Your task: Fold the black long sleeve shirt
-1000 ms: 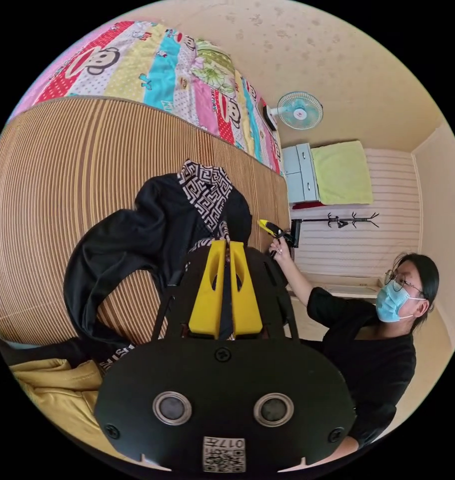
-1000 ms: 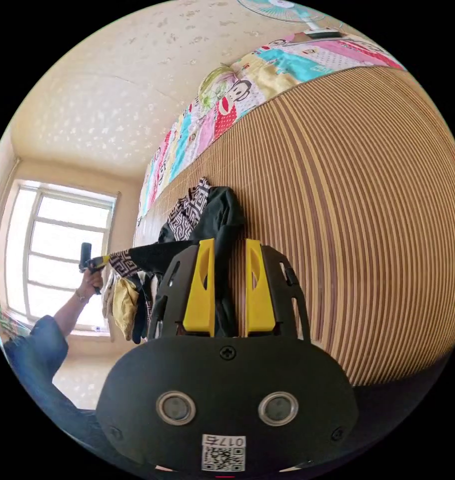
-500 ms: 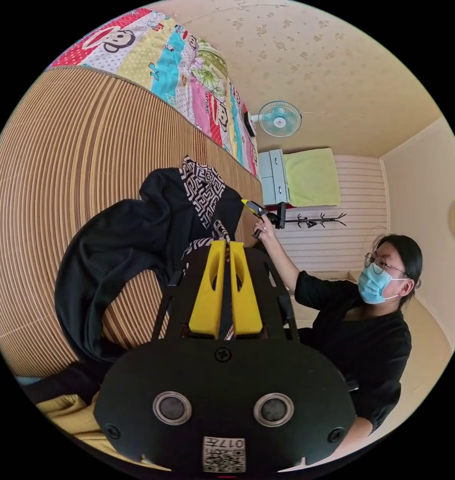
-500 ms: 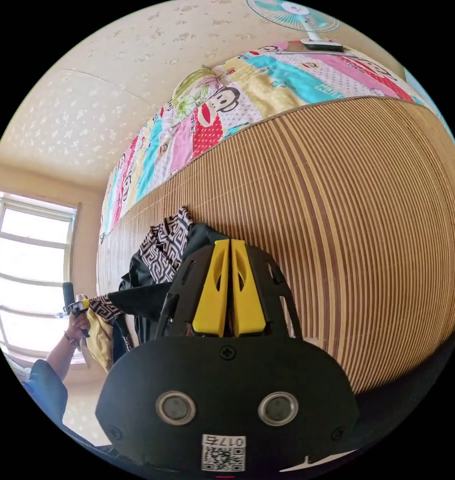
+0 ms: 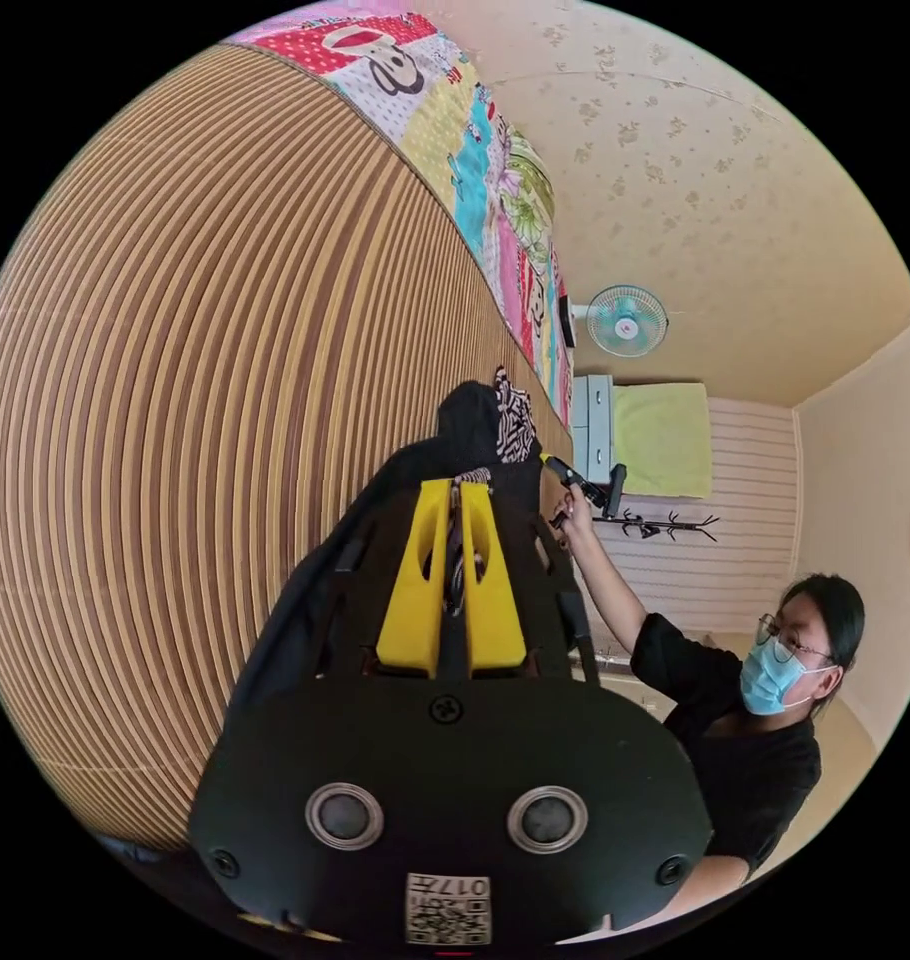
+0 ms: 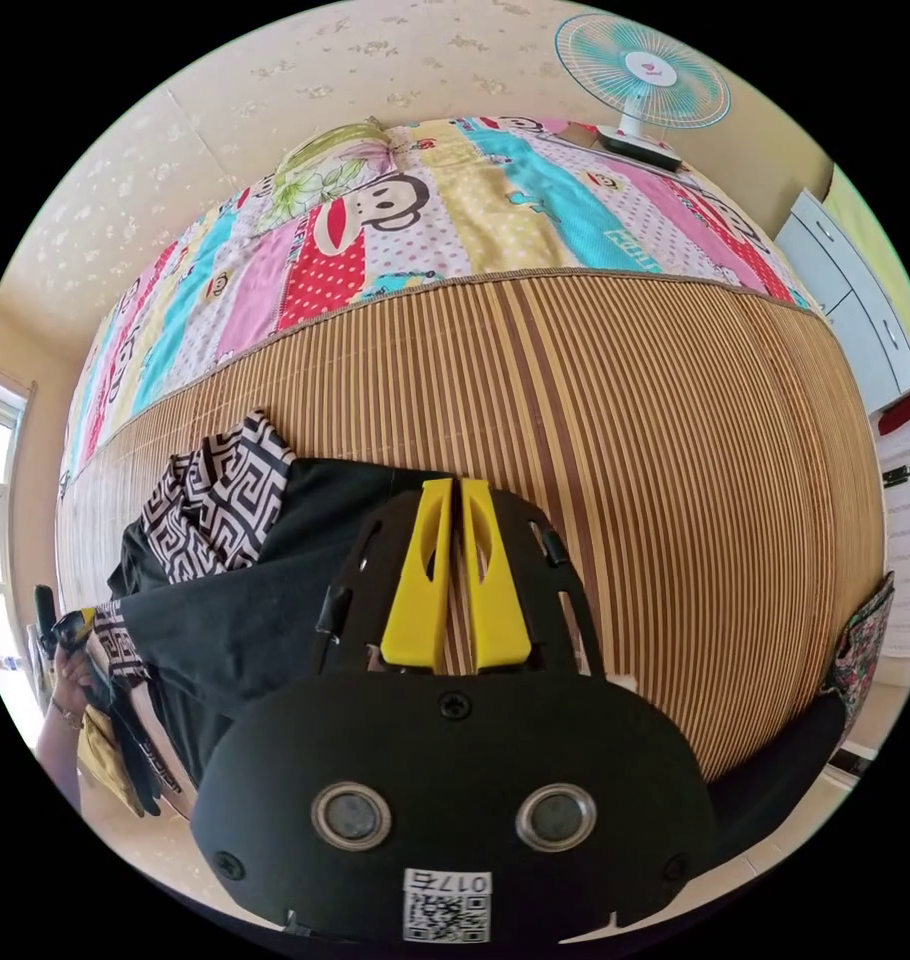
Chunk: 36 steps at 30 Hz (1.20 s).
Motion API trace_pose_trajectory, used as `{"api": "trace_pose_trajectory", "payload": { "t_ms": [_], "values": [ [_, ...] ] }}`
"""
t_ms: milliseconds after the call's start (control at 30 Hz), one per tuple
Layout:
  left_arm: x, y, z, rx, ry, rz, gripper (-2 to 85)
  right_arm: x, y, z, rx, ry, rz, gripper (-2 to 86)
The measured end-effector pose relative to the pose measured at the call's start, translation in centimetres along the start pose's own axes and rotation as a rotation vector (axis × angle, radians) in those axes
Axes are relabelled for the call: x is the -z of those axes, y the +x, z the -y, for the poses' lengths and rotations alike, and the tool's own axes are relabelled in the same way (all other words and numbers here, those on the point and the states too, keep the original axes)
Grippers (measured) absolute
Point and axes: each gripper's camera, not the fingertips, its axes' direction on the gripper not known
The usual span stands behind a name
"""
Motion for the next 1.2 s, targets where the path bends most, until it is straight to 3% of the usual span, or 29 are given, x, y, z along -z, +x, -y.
{"api": "trace_pose_trajectory", "payload": {
  "t_ms": [100, 200, 267, 367, 467, 633, 800, 967, 1200],
  "values": [
    [1.7, 2.2, -1.7, -0.048, 0.091, 0.084, 6.4, 2.7, 1.1, -1.9, -0.042, 0.06, 0.089, 7.3],
    [1.4, 5.6, -5.5, -0.145, 0.042, 0.218, 6.9, 6.2, 1.2, -6.4, -0.02, 0.123, 0.24, 7.0],
    [0.0, 7.5, -8.9, -0.201, 0.013, 0.18, 7.3, 7.9, -0.3, -11.3, 0.033, 0.123, 0.302, 6.3],
    [-4.2, 9.7, -14.9, -0.23, -0.054, 0.147, 7.4, 7.7, -3.6, -16.3, 0.178, 0.062, 0.238, 4.8],
    [-8.0, 9.6, -21.0, -0.184, -0.113, 0.263, 7.2, 5.8, -2.9, -17.4, 0.19, -0.049, 0.158, 2.5],
    [-6.8, 10.1, -29.2, -0.088, -0.001, 0.372, 6.0, 7.7, 2.6, -15.7, -0.014, -0.054, 0.014, 1.3],
    [-4.4, 13.1, -35.4, -0.041, 0.065, 0.375, 7.5, 12.7, 3.4, -17.6, 0.122, -0.038, 0.132, 3.0],
    [-5.7, 13.7, -38.8, -0.044, -0.026, 0.458, 8.7, 13.3, 1.8, -26.4, 0.189, -0.259, 0.128, 9.6],
    [-7.2, 11.9, -44.2, 0.002, -0.095, 0.461, 5.7, 12.6, 2.8, -35.9, 0.18, -0.486, 0.107, 8.6]
  ]
}}
